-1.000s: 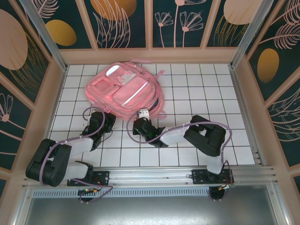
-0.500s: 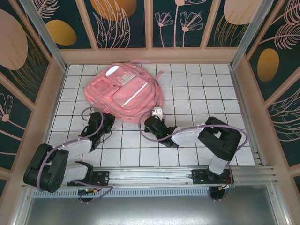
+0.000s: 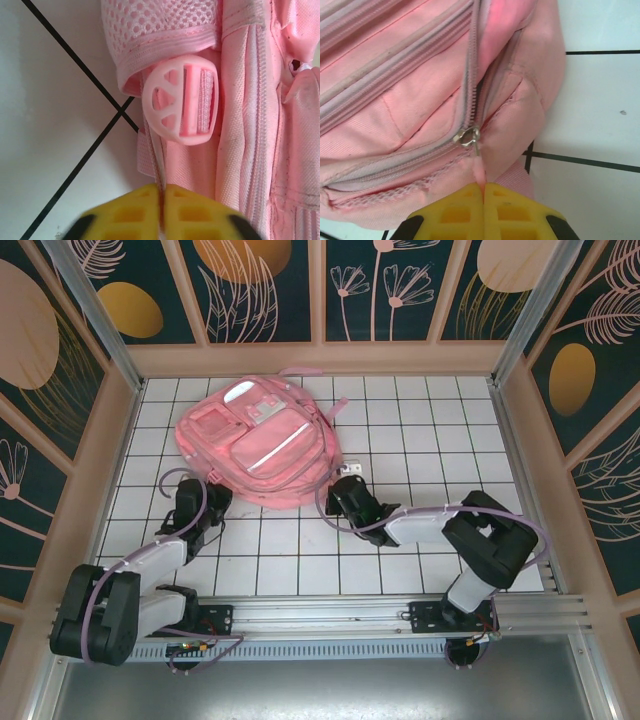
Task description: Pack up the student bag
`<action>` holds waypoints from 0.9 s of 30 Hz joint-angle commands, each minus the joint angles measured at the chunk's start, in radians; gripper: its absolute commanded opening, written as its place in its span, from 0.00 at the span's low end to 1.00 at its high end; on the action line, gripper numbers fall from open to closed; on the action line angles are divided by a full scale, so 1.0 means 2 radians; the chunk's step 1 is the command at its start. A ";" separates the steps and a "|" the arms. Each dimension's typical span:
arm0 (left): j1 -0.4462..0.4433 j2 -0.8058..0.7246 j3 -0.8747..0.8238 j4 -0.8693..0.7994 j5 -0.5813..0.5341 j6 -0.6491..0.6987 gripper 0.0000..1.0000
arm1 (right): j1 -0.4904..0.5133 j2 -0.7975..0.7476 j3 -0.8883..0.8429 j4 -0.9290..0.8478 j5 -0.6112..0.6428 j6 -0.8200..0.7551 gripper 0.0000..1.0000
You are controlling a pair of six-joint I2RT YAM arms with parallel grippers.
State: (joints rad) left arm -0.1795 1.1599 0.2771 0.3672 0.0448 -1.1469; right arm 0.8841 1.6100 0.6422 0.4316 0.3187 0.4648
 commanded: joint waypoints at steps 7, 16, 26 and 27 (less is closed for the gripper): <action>-0.061 -0.157 -0.013 -0.116 -0.007 -0.015 0.63 | 0.049 -0.001 0.006 0.012 -0.029 -0.015 0.00; -0.267 -0.101 0.013 -0.061 -0.058 -0.139 0.63 | 0.072 0.001 0.008 0.027 -0.024 -0.009 0.00; -0.308 0.115 0.135 -0.010 -0.117 -0.159 0.71 | 0.074 -0.012 -0.013 0.035 -0.011 -0.005 0.00; -0.308 0.129 0.148 -0.017 -0.125 -0.161 0.69 | 0.074 -0.013 -0.013 0.033 -0.009 -0.006 0.00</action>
State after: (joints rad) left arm -0.7914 1.3693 0.5129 0.3054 -0.1303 -1.4326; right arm 1.0191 1.6070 0.6308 0.4725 0.2901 0.4503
